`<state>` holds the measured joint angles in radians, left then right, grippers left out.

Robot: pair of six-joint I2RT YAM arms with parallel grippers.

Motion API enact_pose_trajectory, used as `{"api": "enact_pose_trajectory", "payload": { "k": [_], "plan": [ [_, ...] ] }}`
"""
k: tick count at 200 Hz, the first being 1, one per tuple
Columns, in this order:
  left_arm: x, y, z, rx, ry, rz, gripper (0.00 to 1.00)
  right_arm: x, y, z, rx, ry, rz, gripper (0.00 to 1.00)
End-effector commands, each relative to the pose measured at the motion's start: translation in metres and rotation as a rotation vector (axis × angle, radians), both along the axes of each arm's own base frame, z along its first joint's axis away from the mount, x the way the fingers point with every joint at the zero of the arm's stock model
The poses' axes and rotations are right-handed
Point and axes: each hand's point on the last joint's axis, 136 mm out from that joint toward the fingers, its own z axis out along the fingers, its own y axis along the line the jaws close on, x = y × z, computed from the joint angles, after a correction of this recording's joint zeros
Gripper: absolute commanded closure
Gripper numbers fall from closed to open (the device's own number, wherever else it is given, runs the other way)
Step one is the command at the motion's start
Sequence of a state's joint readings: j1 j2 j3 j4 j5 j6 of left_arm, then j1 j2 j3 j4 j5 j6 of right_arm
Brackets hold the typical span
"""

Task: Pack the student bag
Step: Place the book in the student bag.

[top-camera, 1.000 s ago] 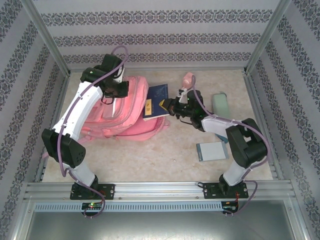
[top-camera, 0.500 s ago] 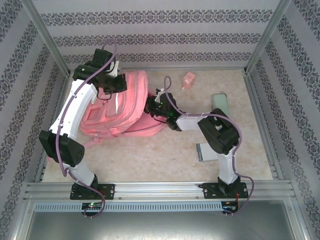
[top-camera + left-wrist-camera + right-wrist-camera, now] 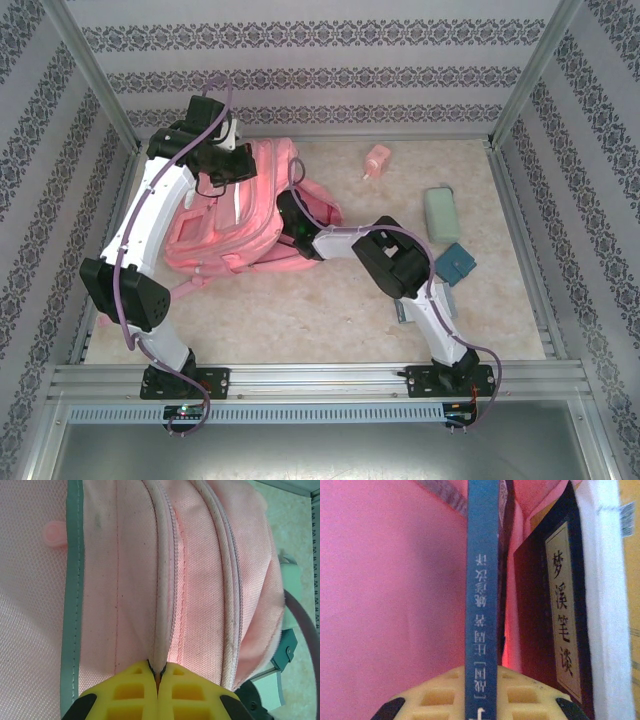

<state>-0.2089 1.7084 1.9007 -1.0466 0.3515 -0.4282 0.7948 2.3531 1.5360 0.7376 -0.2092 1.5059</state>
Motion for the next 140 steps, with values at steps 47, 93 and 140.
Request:
{"api": "enact_pose_trajectory", "payload": {
  "k": [47,93,140],
  "plan": [
    [0.021,-0.012,0.051,-0.077,-0.191,-0.038,1.0,-0.02,0.002,0.0,-0.083,0.029,0.082,0.47],
    [0.023,-0.005,0.051,-0.07,-0.194,-0.024,1.0,-0.029,-0.022,0.009,-0.151,0.043,0.114,0.39],
    [0.027,0.003,0.053,-0.081,-0.199,-0.006,1.0,-0.044,-0.053,0.007,-0.228,0.062,0.115,0.34]
  ]
}}
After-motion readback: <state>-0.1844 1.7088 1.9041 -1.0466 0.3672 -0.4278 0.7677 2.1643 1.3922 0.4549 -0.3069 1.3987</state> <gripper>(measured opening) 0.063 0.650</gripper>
